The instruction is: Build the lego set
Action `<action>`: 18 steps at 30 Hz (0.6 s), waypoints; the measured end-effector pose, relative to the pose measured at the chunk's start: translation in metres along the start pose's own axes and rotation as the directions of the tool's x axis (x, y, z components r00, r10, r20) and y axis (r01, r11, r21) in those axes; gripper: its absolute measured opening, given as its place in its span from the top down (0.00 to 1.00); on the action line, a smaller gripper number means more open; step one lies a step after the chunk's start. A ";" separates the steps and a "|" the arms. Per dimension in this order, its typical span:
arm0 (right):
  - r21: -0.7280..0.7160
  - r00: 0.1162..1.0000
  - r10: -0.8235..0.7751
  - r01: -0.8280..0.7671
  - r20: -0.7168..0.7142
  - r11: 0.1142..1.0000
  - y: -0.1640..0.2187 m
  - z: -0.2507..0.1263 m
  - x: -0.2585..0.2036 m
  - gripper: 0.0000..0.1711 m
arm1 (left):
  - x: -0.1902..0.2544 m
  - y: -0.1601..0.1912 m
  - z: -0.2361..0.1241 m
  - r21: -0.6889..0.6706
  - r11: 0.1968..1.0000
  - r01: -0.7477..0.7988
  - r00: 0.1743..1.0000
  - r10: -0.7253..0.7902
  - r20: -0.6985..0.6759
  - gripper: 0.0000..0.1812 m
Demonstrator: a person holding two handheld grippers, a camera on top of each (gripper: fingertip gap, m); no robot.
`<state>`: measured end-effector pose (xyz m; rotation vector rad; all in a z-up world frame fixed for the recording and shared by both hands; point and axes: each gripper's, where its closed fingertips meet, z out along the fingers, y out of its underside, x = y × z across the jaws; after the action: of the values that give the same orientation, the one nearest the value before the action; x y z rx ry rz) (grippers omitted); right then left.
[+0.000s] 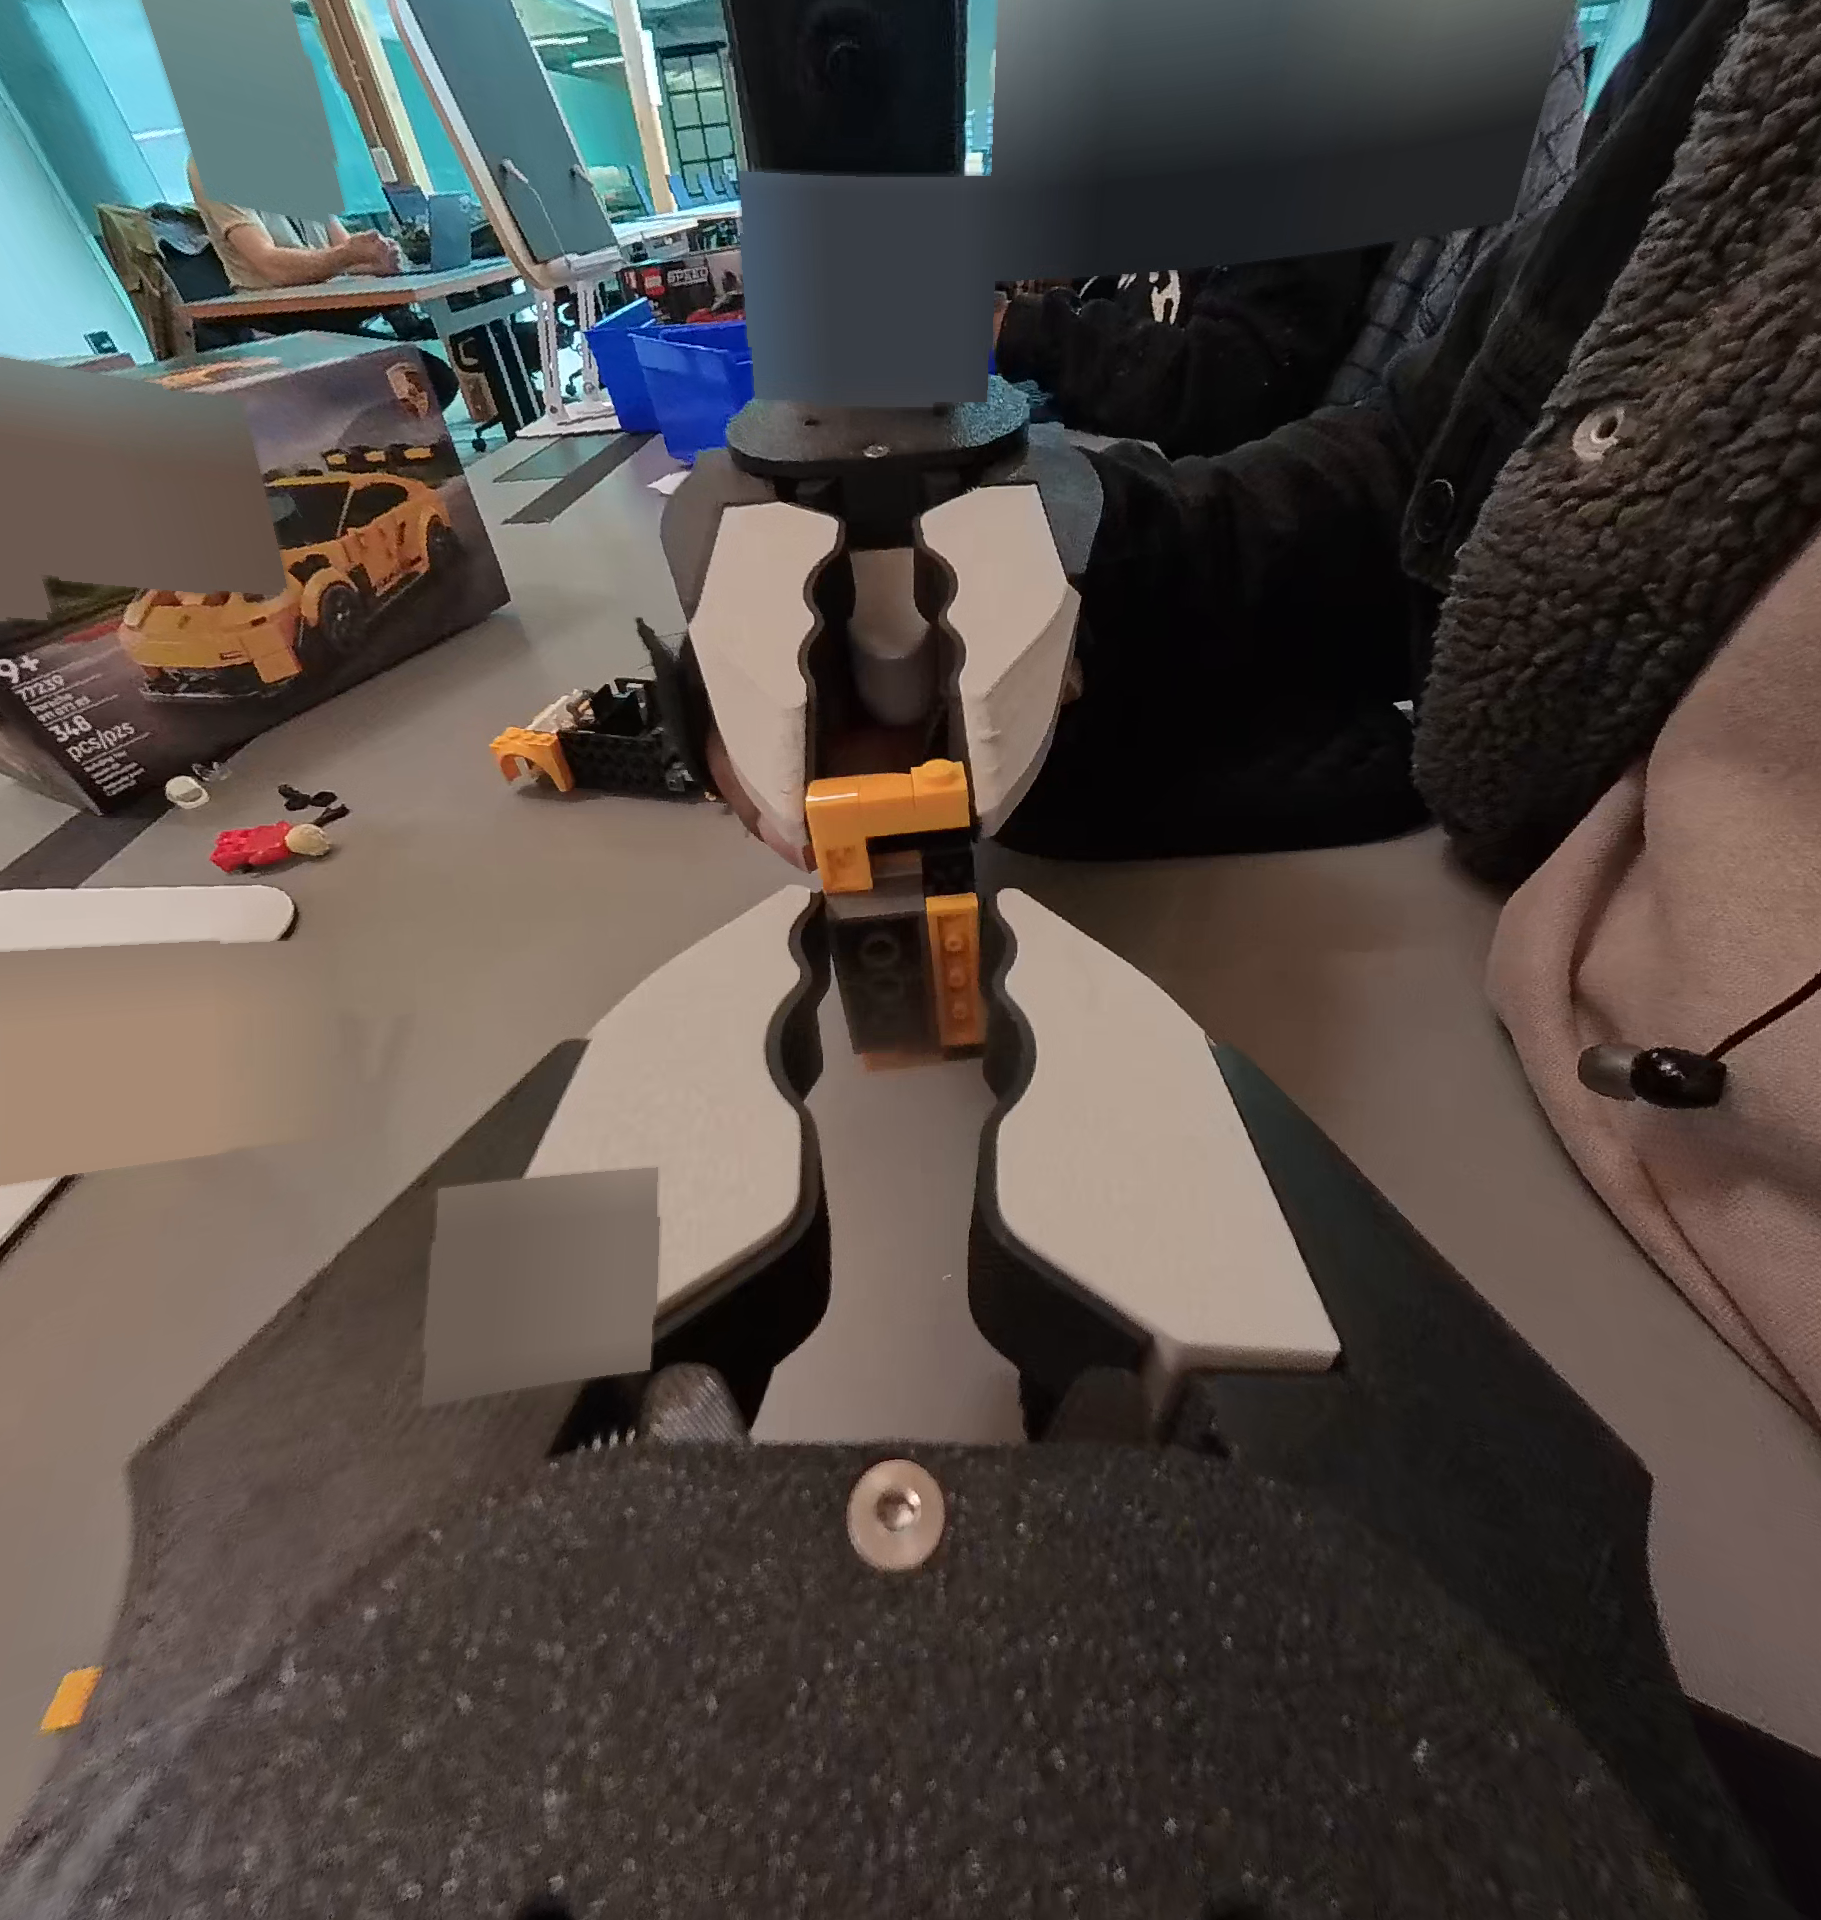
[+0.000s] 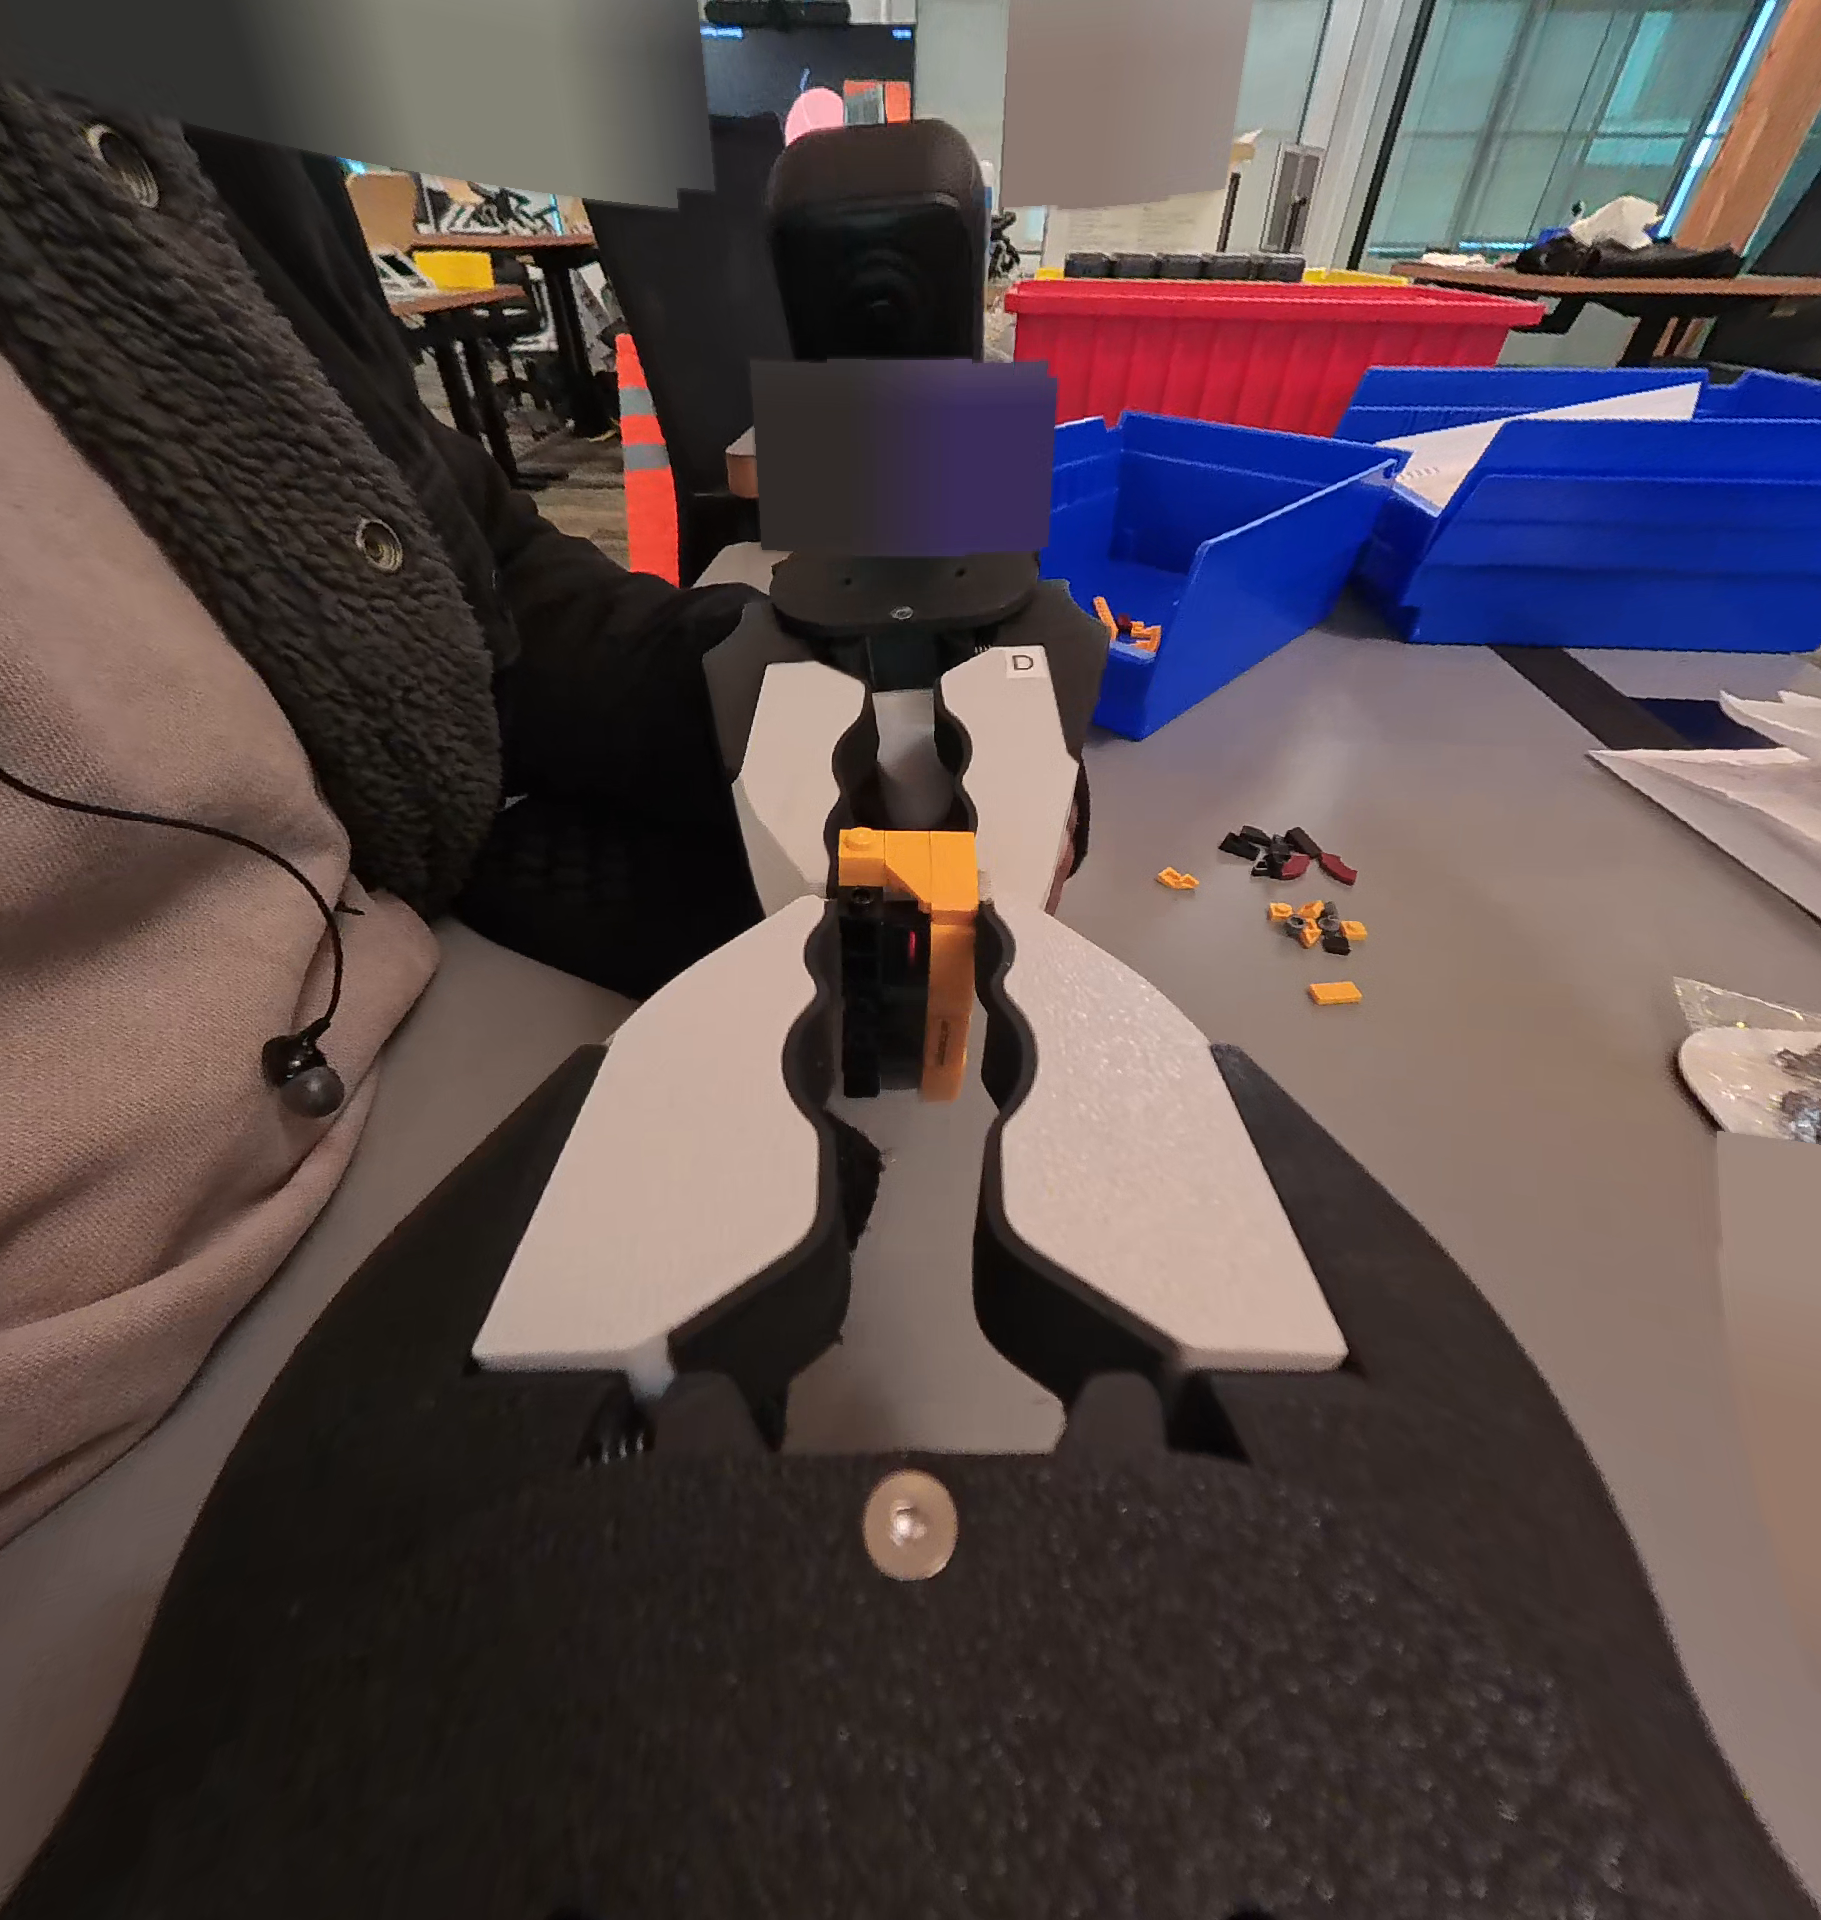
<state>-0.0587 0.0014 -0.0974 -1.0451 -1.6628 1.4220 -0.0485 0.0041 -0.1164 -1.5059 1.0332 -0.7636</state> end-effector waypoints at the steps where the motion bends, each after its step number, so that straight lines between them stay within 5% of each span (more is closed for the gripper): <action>1: 0.000 1.000 0.005 -0.005 -0.005 1.000 0.000 0.000 0.001 0.86 | -0.001 0.000 0.000 -0.003 1.000 0.004 1.000 -0.004 0.004 0.85; 10: -0.015 0.997 0.028 -0.029 -0.078 0.999 -0.002 -0.013 0.016 0.88 | -0.022 0.007 -0.009 -0.012 0.999 0.043 0.995 -0.041 0.091 0.85; 18: -0.250 0.995 -0.045 0.022 -0.085 0.968 0.031 -0.016 0.013 0.91 | -0.031 0.013 -0.013 -0.030 0.999 0.041 0.991 -0.036 0.128 0.85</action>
<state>-0.0464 0.0219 -0.1255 -1.1943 -1.8170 1.1466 -0.0756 0.0264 -0.1240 -1.5852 0.9272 -0.6713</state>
